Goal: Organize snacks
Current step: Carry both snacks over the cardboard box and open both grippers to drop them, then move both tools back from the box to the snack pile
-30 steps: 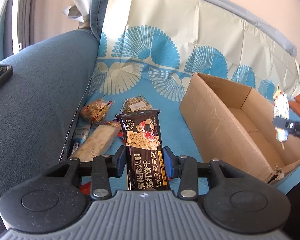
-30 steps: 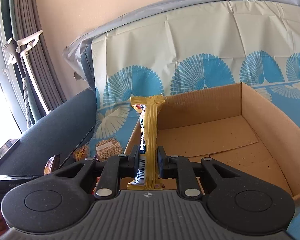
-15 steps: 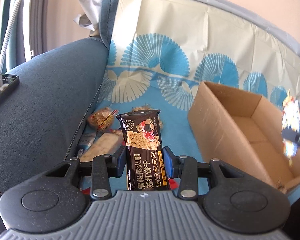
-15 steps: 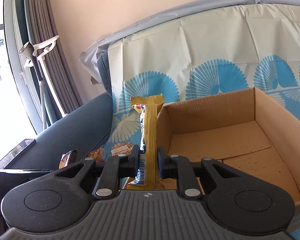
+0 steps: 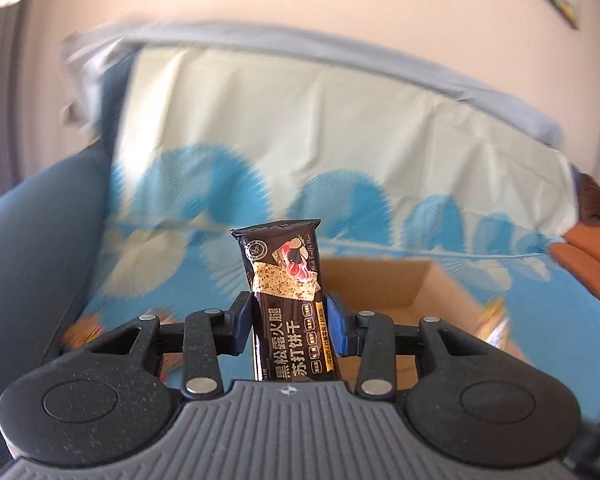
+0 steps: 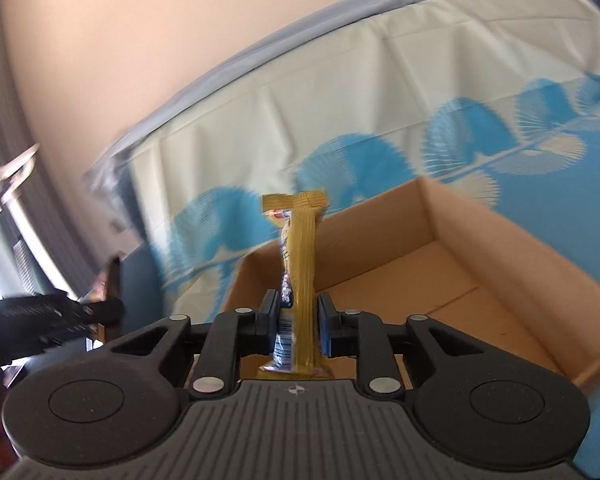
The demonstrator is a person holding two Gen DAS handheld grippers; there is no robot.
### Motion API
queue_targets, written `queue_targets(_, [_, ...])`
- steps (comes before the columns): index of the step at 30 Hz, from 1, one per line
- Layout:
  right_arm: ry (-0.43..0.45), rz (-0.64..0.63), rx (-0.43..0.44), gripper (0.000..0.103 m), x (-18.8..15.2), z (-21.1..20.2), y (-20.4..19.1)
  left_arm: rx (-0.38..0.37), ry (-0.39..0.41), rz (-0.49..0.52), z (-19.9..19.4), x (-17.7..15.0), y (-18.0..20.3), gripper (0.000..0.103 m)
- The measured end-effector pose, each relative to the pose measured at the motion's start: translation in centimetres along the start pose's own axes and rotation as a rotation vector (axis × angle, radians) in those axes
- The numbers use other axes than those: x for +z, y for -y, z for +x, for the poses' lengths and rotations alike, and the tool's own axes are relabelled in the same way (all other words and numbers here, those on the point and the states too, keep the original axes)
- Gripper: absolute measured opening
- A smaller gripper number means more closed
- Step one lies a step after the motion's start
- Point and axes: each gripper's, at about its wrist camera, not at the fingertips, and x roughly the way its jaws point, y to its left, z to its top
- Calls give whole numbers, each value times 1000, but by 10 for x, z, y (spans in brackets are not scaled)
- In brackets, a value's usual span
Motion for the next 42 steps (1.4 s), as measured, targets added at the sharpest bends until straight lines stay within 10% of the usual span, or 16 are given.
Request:
queue_targets(2, [25,49,-74,75,1,-2,9,-78,55,48,-2,16,31,54])
queue_targets(3, [33,65,-89,78,2,-3,12,-109,85,64,-5,22,43,65])
queue_targets(13, [35,-47,-54,78,-5,-6,-8,-106,160,34,-42,-6,30,79])
queue_targets(23, [76,-115,-58,78,-12,-17,-19,-69,70,20,-77,-40,-7,79])
queue_targets(29, [45,-172,-56,79,-19,-22,-35,-168,5,5,-89,-56,-20,79])
queue_targets(33, [19,-168,-41,79,-22,-26,-45,-183,-32,-4,-93,-72,-37,43])
queue_targets(36, [-8,-162,-38,79,-25,-26,-54,-50,-90,78,-84,-86,-50,5])
queue_targets(42, [-43,-207,6,60,-33,-27,-84,91,-160,67,-58,-97,-126,5])
